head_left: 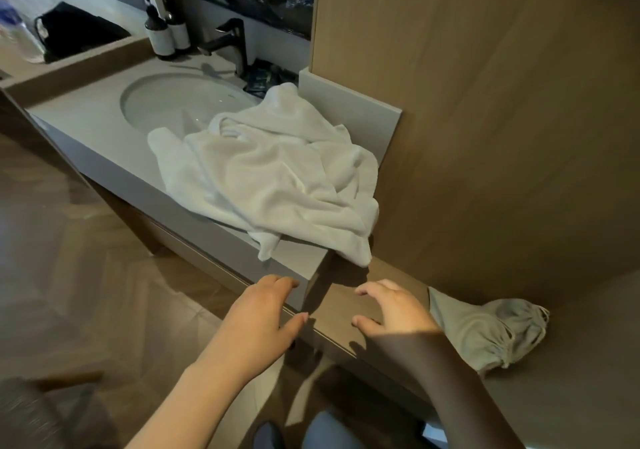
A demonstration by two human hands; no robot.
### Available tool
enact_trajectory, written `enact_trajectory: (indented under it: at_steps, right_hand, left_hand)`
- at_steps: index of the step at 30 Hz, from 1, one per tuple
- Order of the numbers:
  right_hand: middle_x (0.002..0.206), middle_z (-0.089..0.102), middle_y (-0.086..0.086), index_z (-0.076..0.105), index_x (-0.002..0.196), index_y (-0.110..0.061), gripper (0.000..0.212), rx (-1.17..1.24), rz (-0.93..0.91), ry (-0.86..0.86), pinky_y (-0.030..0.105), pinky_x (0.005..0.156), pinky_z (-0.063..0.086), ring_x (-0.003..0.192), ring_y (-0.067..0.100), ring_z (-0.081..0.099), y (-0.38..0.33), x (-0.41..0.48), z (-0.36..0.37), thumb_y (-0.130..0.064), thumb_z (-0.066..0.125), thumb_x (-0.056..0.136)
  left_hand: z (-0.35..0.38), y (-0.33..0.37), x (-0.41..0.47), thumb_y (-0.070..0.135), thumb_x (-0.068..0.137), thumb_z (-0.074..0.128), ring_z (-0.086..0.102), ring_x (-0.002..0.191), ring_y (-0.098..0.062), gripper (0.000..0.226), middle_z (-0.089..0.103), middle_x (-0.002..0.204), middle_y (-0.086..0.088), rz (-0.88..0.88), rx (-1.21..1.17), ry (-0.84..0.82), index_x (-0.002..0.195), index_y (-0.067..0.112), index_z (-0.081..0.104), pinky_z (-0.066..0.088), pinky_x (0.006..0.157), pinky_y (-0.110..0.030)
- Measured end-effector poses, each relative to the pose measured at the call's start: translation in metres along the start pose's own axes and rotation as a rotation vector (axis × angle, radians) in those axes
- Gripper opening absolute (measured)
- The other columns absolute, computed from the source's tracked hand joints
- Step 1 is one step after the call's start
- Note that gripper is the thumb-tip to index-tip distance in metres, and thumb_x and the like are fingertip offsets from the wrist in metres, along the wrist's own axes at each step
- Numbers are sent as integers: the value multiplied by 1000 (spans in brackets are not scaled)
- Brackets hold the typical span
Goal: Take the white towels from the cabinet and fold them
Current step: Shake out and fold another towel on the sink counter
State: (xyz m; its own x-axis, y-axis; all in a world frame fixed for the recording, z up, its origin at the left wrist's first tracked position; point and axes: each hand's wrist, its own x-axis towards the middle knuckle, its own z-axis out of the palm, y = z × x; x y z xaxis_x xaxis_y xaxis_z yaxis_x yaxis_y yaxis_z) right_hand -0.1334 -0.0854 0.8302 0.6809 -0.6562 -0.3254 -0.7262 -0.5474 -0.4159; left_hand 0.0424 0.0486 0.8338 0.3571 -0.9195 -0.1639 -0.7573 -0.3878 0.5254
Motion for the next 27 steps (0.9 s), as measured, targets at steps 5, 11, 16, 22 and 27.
enact_trajectory:
  at_steps: [5,11,16,22,27]
  right_hand:
    - [130,55,-14,52,130,-36,43,-16,-18,87,7,76,34,108,0,52,-18,38,-3,-42,64,90]
    - [125,54,-18,51,123,-41,37,-46,-39,111,24,80,51,100,0,54,-27,104,-27,-50,62,88]
    - [126,53,-18,55,127,-36,42,10,-58,130,6,75,32,102,-6,44,-34,158,-54,-44,65,87]
    - [123,53,-15,54,126,-34,38,12,-41,152,9,70,34,98,0,48,-45,207,-79,-43,62,91]
    - [126,52,-14,53,128,-33,40,48,23,177,16,81,39,109,3,50,-48,222,-82,-42,62,91]
  left_hand:
    - [-20,-24,34,48,92,54,42,129,-9,56,43,143,9,-14,-15,-5,142,30,38,34,104,-23]
    - [-42,-42,84,39,86,66,56,108,-12,44,57,122,6,13,-37,101,125,23,56,46,90,-23]
    - [-70,-52,143,43,88,61,54,111,-8,48,55,127,10,-14,-51,119,133,30,51,45,93,-23]
    - [-94,-56,197,39,90,61,57,107,-10,44,58,124,8,16,-79,151,131,25,55,49,91,-28]
    - [-107,-62,234,38,89,62,59,106,-12,44,58,124,6,74,-38,114,131,23,55,48,90,-27]
